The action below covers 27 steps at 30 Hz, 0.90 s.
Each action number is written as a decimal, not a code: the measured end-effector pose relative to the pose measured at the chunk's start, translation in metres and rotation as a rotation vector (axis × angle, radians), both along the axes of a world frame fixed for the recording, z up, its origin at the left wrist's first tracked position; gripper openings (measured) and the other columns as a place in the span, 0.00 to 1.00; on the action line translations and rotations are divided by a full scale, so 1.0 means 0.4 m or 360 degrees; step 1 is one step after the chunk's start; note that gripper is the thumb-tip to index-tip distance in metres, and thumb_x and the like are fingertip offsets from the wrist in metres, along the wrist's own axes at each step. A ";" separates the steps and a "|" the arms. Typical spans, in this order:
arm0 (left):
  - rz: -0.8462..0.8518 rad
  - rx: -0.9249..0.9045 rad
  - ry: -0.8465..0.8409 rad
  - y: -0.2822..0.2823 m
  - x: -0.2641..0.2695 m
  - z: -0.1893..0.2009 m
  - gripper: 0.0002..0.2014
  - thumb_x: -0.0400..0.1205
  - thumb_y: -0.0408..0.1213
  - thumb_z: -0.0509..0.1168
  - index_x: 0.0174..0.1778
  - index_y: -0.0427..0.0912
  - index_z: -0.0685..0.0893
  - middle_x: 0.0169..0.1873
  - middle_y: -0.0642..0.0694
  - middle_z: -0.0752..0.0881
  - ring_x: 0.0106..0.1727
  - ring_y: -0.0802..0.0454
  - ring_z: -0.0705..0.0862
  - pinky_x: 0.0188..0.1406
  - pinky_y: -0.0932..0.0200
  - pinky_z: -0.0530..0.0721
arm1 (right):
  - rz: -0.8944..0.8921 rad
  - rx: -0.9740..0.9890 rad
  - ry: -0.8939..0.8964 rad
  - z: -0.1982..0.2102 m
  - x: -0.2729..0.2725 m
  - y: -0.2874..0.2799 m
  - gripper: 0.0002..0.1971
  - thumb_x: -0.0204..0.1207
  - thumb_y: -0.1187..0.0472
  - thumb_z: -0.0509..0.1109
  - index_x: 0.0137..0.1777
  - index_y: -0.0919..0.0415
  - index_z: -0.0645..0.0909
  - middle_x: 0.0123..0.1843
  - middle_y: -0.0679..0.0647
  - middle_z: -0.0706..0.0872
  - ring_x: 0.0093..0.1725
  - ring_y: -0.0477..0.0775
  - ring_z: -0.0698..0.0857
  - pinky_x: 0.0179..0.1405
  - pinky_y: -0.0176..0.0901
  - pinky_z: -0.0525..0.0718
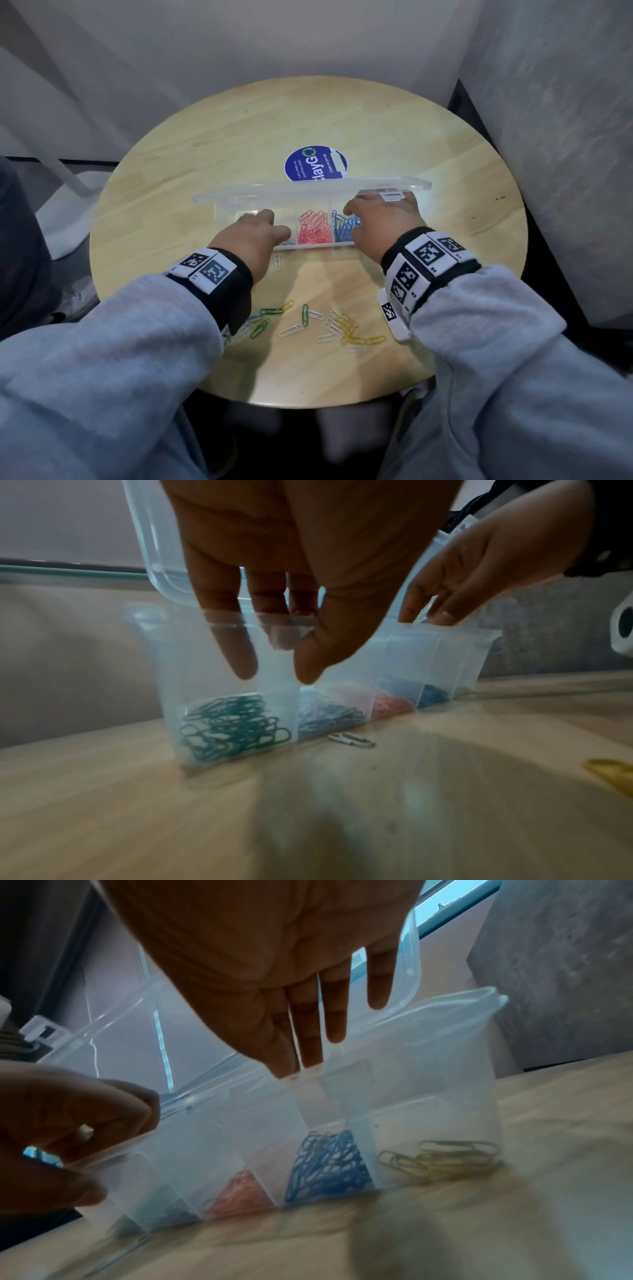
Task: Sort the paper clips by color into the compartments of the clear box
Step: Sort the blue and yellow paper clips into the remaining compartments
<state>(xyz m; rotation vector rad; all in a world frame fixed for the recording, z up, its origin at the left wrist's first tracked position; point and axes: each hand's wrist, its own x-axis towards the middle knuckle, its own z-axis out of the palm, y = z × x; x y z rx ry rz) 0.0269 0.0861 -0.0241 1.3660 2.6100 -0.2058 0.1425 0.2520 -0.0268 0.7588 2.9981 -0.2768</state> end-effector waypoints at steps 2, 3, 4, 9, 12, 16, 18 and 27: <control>-0.0003 -0.0027 0.0001 0.000 0.002 0.001 0.23 0.75 0.21 0.55 0.63 0.45 0.77 0.52 0.42 0.72 0.60 0.41 0.74 0.51 0.51 0.77 | 0.0029 0.0023 -0.0006 0.003 -0.005 -0.010 0.22 0.75 0.67 0.59 0.67 0.50 0.75 0.69 0.46 0.77 0.69 0.56 0.78 0.75 0.53 0.52; -0.0003 -0.0034 -0.0003 0.000 0.005 0.000 0.24 0.75 0.20 0.55 0.64 0.46 0.78 0.50 0.44 0.71 0.60 0.41 0.73 0.51 0.51 0.77 | 0.0013 0.0007 -0.0035 0.004 -0.007 -0.013 0.22 0.76 0.67 0.59 0.68 0.49 0.74 0.71 0.46 0.76 0.70 0.56 0.77 0.76 0.54 0.51; -0.0005 -0.0034 -0.0010 -0.001 0.007 -0.001 0.25 0.75 0.20 0.55 0.64 0.47 0.78 0.47 0.46 0.68 0.60 0.42 0.73 0.51 0.51 0.77 | 0.0003 -0.0005 -0.0042 0.006 -0.008 -0.014 0.22 0.77 0.67 0.58 0.69 0.48 0.73 0.73 0.46 0.75 0.70 0.57 0.77 0.76 0.55 0.52; -0.0021 -0.0029 -0.0067 -0.001 0.005 -0.001 0.25 0.74 0.19 0.55 0.61 0.49 0.78 0.44 0.49 0.66 0.59 0.43 0.74 0.51 0.51 0.76 | 0.0028 -0.0028 -0.0103 -0.004 -0.019 -0.011 0.22 0.81 0.65 0.54 0.71 0.43 0.72 0.74 0.46 0.73 0.75 0.59 0.70 0.73 0.50 0.65; -0.0046 -0.0064 -0.0097 -0.001 -0.003 0.001 0.25 0.73 0.18 0.54 0.60 0.49 0.77 0.44 0.49 0.67 0.58 0.43 0.74 0.48 0.53 0.74 | 0.0025 -0.0105 -0.0115 -0.017 -0.049 -0.001 0.19 0.81 0.62 0.55 0.68 0.46 0.76 0.71 0.51 0.76 0.67 0.61 0.77 0.68 0.49 0.72; -0.0149 -0.0149 -0.0097 0.000 -0.015 0.010 0.22 0.73 0.19 0.54 0.57 0.46 0.77 0.45 0.49 0.67 0.58 0.43 0.73 0.44 0.56 0.68 | 0.0074 0.0005 -0.0220 -0.006 -0.073 0.001 0.18 0.79 0.67 0.58 0.67 0.55 0.77 0.67 0.56 0.80 0.61 0.61 0.82 0.61 0.47 0.78; -0.0217 -0.0161 -0.0080 0.000 -0.025 0.012 0.20 0.74 0.20 0.54 0.56 0.45 0.77 0.44 0.49 0.67 0.58 0.44 0.74 0.43 0.56 0.67 | 0.0116 0.0065 -0.0346 0.002 -0.081 0.000 0.18 0.79 0.69 0.59 0.66 0.57 0.77 0.65 0.57 0.82 0.60 0.60 0.83 0.59 0.44 0.79; -0.0330 -0.0166 -0.0075 -0.008 -0.027 0.010 0.18 0.75 0.22 0.55 0.56 0.44 0.78 0.46 0.46 0.70 0.58 0.43 0.75 0.49 0.53 0.73 | 0.0057 0.0124 -0.0698 0.007 -0.099 -0.011 0.14 0.81 0.72 0.59 0.62 0.63 0.80 0.53 0.55 0.83 0.49 0.57 0.78 0.54 0.39 0.77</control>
